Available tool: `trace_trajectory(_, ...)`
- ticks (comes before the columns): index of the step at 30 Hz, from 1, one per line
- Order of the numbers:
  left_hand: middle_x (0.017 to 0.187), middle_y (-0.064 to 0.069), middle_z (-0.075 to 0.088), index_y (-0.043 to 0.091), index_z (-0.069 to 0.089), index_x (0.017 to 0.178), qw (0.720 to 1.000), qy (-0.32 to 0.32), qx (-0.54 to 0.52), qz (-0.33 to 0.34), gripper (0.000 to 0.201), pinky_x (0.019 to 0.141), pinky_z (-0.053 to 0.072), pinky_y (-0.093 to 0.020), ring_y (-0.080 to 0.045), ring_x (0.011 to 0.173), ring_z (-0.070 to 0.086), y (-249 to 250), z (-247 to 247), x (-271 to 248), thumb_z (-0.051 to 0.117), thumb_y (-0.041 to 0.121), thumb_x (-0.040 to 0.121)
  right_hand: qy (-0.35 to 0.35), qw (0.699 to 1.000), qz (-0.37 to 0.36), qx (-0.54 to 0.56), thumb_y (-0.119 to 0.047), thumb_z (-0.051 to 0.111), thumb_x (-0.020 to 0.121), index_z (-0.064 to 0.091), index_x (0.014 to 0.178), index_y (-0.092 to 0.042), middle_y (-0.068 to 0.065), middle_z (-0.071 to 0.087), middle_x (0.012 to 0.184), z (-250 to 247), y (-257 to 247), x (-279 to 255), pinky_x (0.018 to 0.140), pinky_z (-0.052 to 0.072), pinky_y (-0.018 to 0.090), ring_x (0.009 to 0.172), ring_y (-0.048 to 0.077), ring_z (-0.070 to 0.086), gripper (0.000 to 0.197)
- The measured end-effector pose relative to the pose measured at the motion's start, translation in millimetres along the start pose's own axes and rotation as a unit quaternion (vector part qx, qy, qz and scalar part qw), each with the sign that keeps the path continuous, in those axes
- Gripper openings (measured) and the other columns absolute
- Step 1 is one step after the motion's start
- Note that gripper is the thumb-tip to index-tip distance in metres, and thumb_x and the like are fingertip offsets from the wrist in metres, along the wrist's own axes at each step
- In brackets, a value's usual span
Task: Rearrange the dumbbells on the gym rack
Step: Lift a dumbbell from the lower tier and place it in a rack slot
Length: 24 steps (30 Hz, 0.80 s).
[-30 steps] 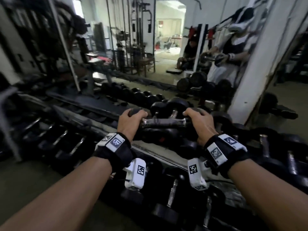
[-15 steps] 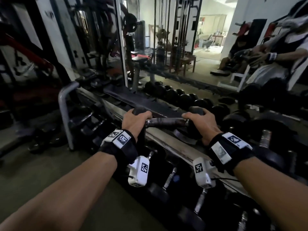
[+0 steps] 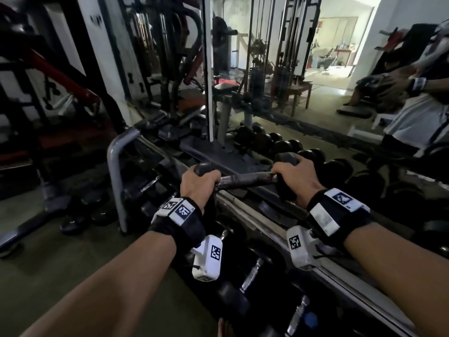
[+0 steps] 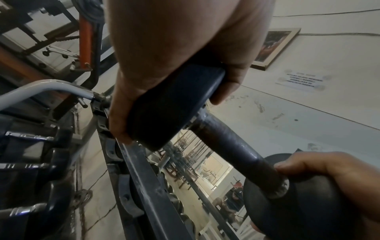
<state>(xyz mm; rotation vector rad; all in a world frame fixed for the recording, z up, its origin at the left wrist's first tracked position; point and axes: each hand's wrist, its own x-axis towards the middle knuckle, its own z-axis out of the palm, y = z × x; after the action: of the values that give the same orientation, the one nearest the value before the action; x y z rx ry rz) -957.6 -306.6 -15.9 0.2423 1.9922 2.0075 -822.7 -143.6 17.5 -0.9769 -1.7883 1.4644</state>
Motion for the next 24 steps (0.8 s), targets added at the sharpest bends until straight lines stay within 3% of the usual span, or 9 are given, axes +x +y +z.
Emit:
trace_trajectory(3,0.065,-0.002,0.064,0.024,0.065,0.060,1.000,0.028,0.008,-0.006,0.021,0.078,0.057,-0.063,-0.035,0.077,0.070,0,-5,52,0.070,0.027,0.040,-0.029,0.999,-0.020,-0.003,-0.009,0.071,0.071,0.070,0.085,-0.007,0.004,0.062,0.074,43,2,54,0.066,0.046,0.032,0.074,0.022,0.058,0.014)
trace_trajectory(5,0.066,-0.002,0.064,0.023,0.066,0.063,0.999,0.043,0.013,-0.011,0.024,0.079,0.057,-0.062,-0.031,0.074,0.068,-3,-7,89,0.069,0.028,0.040,-0.062,0.998,-0.018,-0.009,-0.007,0.070,0.074,0.066,0.083,-0.007,0.005,0.057,0.073,73,2,88,0.060,0.043,0.030,0.071,0.021,0.054,0.009)
trace_trajectory(8,0.069,-0.003,0.064,0.020,0.066,0.070,0.997,0.076,0.029,-0.019,0.032,0.082,0.057,-0.060,-0.031,0.076,0.068,-3,-9,139,0.069,0.033,0.040,-0.091,0.996,0.003,-0.006,-0.006,0.070,0.078,0.065,0.095,0.001,0.010,0.056,0.081,111,4,134,0.063,0.042,0.032,0.075,0.023,0.053,0.019)
trace_trajectory(12,0.068,-0.005,0.063,0.020,0.061,0.065,0.993,0.093,0.047,-0.053,0.030,0.080,0.057,-0.061,-0.032,0.073,0.066,-10,-6,191,0.067,0.034,0.040,-0.105,0.994,0.025,-0.032,-0.009,0.071,0.077,0.063,0.083,-0.016,0.005,0.057,0.074,149,11,181,0.054,0.041,0.029,0.065,0.022,0.053,0.012)
trace_trajectory(14,0.075,-0.015,0.069,0.019,0.064,0.070,0.991,0.103,0.056,-0.068,0.035,0.080,0.057,-0.060,-0.038,0.084,0.071,-19,-2,217,0.067,0.035,0.039,-0.111,0.992,0.026,-0.045,-0.012,0.071,0.076,0.064,0.086,-0.018,0.003,0.058,0.072,164,16,203,0.054,0.042,0.029,0.063,0.020,0.054,0.014)
trace_trajectory(17,0.083,-0.024,0.070,0.022,0.059,0.063,0.989,0.103,0.072,-0.080,0.028,0.080,0.056,-0.062,-0.044,0.090,0.069,-39,4,256,0.069,0.035,0.040,-0.093,0.993,0.024,-0.068,-0.015,0.072,0.071,0.060,0.068,-0.022,-0.001,0.057,0.065,183,27,235,0.059,0.044,0.033,0.067,0.022,0.055,0.014)
trace_trajectory(19,0.090,-0.024,0.070,0.024,0.058,0.062,0.987,0.105,0.081,-0.092,0.027,0.081,0.056,-0.061,-0.043,0.091,0.069,-39,9,276,0.069,0.037,0.041,-0.085,0.992,0.030,-0.082,-0.015,0.071,0.072,0.057,0.063,-0.023,-0.001,0.055,0.063,196,31,257,0.057,0.043,0.032,0.065,0.022,0.054,0.018)
trace_trajectory(24,0.098,-0.008,0.073,0.017,0.070,0.097,0.981,0.110,0.109,-0.117,0.050,0.091,0.054,-0.043,-0.031,0.097,0.066,-37,19,330,0.066,0.041,0.053,-0.071,0.989,0.044,-0.120,-0.017,0.071,0.069,0.062,0.069,-0.021,-0.001,0.059,0.065,233,42,311,0.059,0.046,0.033,0.066,0.022,0.058,0.010)
